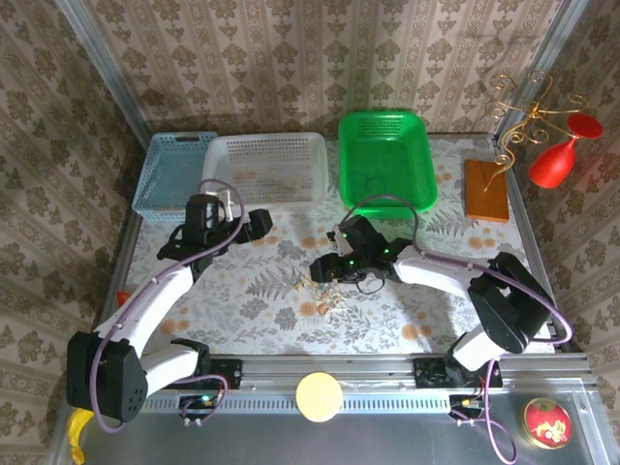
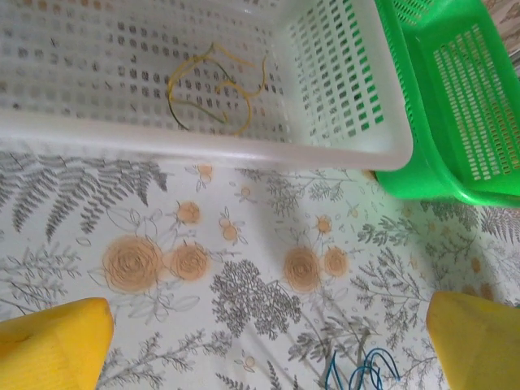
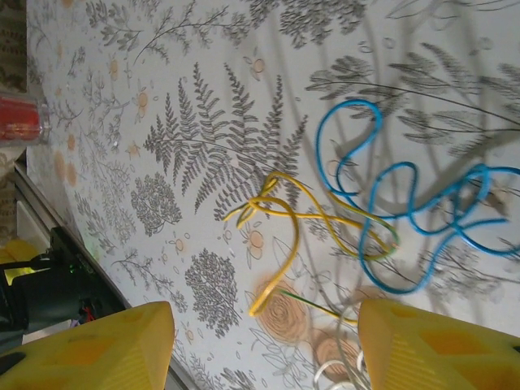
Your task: Untangle the cables
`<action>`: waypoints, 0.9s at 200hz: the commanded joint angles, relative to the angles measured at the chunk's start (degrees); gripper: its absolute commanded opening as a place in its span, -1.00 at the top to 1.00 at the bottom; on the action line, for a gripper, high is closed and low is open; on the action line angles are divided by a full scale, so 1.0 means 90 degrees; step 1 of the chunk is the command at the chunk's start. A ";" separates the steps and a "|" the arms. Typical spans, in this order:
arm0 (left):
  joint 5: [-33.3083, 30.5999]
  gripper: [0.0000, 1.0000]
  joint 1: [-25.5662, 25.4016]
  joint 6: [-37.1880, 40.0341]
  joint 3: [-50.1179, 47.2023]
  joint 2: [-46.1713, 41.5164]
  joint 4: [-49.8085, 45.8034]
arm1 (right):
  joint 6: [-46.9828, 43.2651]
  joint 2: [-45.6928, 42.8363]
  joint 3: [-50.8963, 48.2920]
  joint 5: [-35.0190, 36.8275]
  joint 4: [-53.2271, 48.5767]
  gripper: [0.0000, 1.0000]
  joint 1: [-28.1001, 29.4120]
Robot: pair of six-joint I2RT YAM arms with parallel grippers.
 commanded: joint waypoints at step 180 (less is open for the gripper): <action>0.0025 -1.00 -0.0569 -0.0630 -0.0296 0.0092 0.1034 | -0.0123 -0.1367 0.0868 0.0047 -0.0300 1.00 -0.0330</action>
